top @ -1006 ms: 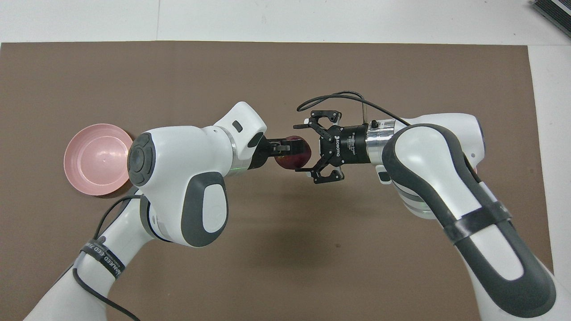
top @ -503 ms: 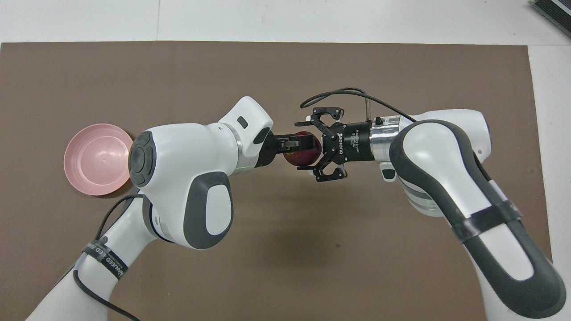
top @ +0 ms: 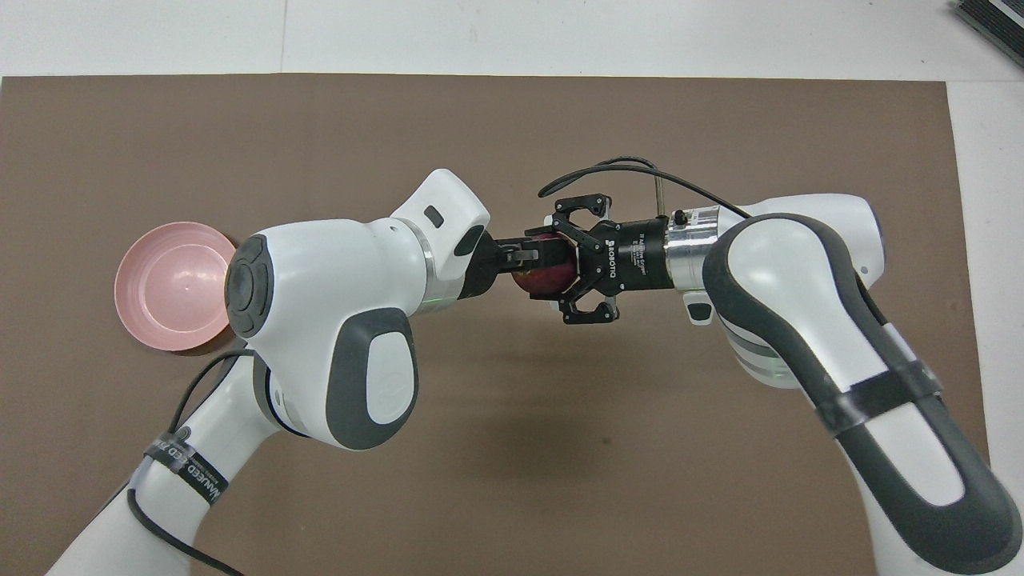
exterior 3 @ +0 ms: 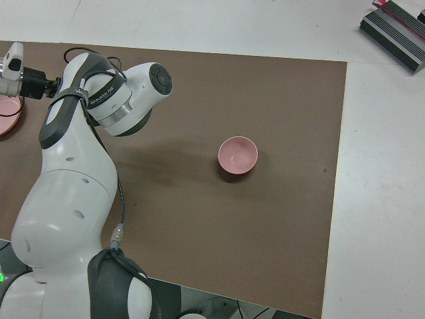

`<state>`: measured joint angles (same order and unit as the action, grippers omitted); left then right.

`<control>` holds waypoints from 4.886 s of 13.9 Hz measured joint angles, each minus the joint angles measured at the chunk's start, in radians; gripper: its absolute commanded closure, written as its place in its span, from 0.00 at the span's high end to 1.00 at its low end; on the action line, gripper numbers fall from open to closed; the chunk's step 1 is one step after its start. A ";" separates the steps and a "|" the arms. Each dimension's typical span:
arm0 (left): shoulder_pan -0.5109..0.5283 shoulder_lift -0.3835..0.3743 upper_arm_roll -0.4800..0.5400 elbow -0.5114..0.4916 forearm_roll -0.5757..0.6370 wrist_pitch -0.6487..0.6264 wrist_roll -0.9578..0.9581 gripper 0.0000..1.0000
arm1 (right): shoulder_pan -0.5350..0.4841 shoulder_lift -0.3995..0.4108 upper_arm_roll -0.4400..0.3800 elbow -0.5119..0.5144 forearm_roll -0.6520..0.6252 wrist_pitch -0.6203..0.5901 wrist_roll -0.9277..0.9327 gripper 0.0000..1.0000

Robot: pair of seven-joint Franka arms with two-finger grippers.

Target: Move apple from plate to bowl

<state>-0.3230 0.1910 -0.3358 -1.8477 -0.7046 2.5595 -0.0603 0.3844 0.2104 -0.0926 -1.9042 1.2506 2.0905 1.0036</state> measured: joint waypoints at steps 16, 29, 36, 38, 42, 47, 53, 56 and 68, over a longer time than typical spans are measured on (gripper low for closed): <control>0.176 -0.072 0.006 0.011 0.238 -0.327 -0.025 1.00 | -0.018 0.008 -0.007 -0.005 -0.179 0.009 -0.181 0.00; 0.386 -0.073 0.011 0.029 0.566 -0.438 -0.030 1.00 | -0.283 -0.080 -0.015 -0.042 -1.169 -0.132 -0.824 0.00; 0.464 -0.086 0.009 0.260 0.666 -0.721 -0.026 1.00 | -0.373 -0.088 -0.015 -0.143 -1.258 0.054 -0.915 0.00; 0.464 -0.087 0.005 0.290 0.674 -0.761 -0.026 1.00 | -0.373 -0.078 -0.013 -0.155 -1.259 0.056 -0.915 0.00; 0.451 -0.090 0.012 0.336 0.684 -0.852 -0.026 1.00 | -0.386 -0.069 -0.014 -0.184 -1.262 0.080 -0.929 0.15; 0.298 -0.173 0.199 0.357 0.694 -0.966 -0.023 1.00 | -0.393 -0.055 -0.014 -0.193 -1.262 0.093 -0.932 0.54; 0.253 -0.211 0.242 0.336 0.694 -1.052 -0.026 1.00 | -0.393 -0.050 -0.013 -0.193 -1.262 0.096 -0.932 1.00; 0.253 -0.210 0.245 0.336 0.694 -1.064 -0.026 1.00 | -0.392 -0.050 -0.012 -0.191 -1.262 0.097 -0.932 1.00; 0.253 -0.213 0.245 0.338 0.703 -1.065 0.093 1.00 | -0.326 -0.280 -0.001 0.203 -1.262 -0.400 -0.905 1.00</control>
<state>-0.0698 -0.0222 -0.0904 -1.5096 -0.0016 1.4941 0.0331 0.0582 -0.0697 -0.0937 -1.7008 -0.0114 1.6904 0.0990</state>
